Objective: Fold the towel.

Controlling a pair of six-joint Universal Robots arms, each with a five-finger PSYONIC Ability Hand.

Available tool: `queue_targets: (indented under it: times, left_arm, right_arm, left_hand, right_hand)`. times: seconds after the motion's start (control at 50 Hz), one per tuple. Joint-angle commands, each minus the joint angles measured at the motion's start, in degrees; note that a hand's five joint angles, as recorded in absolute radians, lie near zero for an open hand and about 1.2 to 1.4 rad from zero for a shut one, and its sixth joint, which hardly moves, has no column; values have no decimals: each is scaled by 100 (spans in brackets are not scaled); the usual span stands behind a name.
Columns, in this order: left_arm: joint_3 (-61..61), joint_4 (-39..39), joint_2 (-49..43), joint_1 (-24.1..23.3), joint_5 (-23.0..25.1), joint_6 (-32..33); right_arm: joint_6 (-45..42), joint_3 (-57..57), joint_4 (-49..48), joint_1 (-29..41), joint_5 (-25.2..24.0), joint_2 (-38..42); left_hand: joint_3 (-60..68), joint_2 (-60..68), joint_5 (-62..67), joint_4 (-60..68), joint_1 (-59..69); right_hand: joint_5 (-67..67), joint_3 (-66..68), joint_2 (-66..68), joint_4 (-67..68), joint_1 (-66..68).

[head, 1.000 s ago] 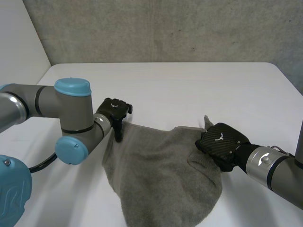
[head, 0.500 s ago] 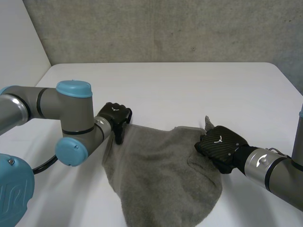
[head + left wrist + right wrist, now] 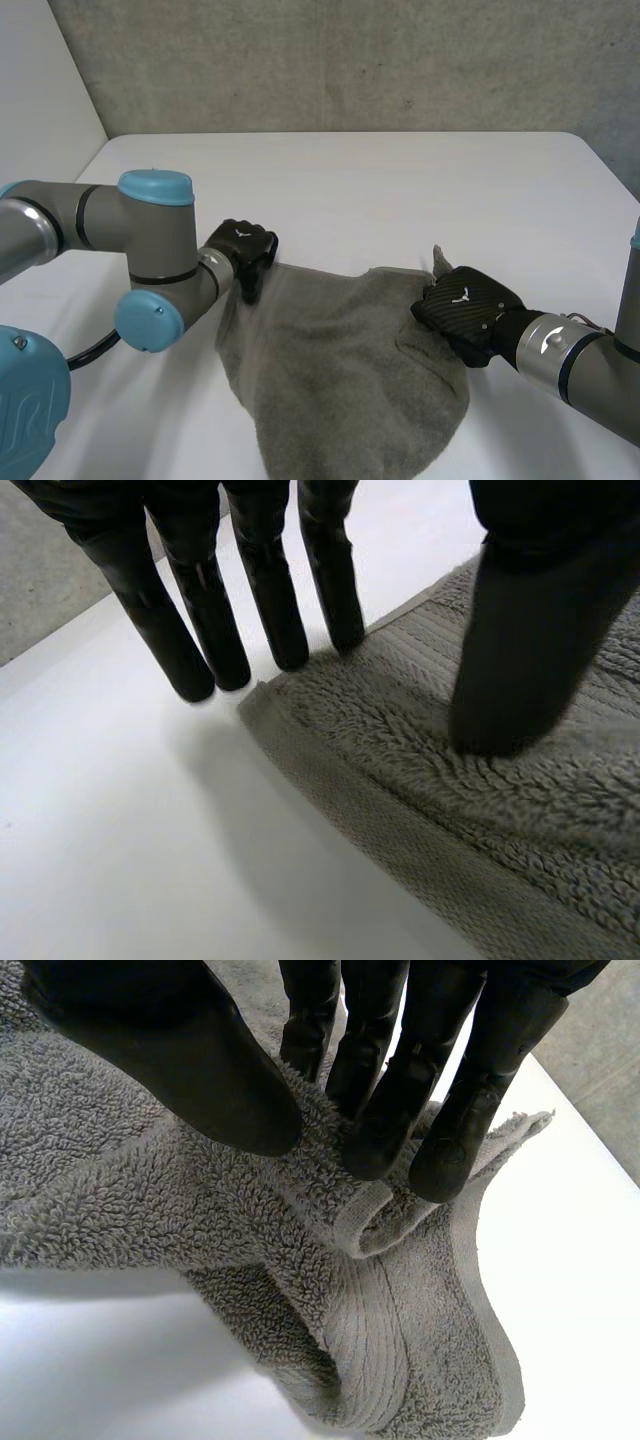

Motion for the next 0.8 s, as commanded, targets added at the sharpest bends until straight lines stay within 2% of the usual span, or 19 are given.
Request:
queue_targets:
  times: [0.02,0.32,0.52,0.68,0.72,0.74,0.78,0.8]
  left_arm:
    - [-29,1,90,-8,-65,-6]
    - [121,36,-156,10,-65,12]
    - [138,1,-182,18,-65,21]
    - [121,-8,-174,27,-56,21]
    - [86,-8,-139,27,-56,12]
    - [85,-8,-138,27,-56,12]
    - [59,-8,-95,19,-56,3]
    - [59,-8,-94,18,-56,3]
  right_arm:
    - [4,0,0,-6,0,0]
    - [-5,18,0,3,0,0]
    - [-5,18,0,3,0,9]
    - [4,18,0,3,0,9]
    - [-5,18,0,3,0,9]
    - [-5,18,0,3,0,9]
    - [-5,18,0,3,0,9]
    - [-5,18,0,3,0,9]
  left_hand:
    - [-1429,-1454,-2486,-1463,-1445]
    - [-1615,-1640,-2671,-1648,-1631]
    - [-1178,-1202,-2234,-1211,-1194]
    - [336,311,-720,303,320]
    - [1624,1599,568,1591,1608]
    - [1631,1607,575,1598,1615]
    - [2754,2729,1697,2720,2738]
    - [2758,2734,1702,2725,2742]
  right_hand:
    - [131,29,135,33,94]
    - [131,29,135,33,94]
    - [131,29,135,33,94]
    - [131,29,135,33,94]
    - [131,29,135,33,94]
    - [131,29,135,33,94]
    - [131,29,135,33,94]
    - [131,29,135,33,94]
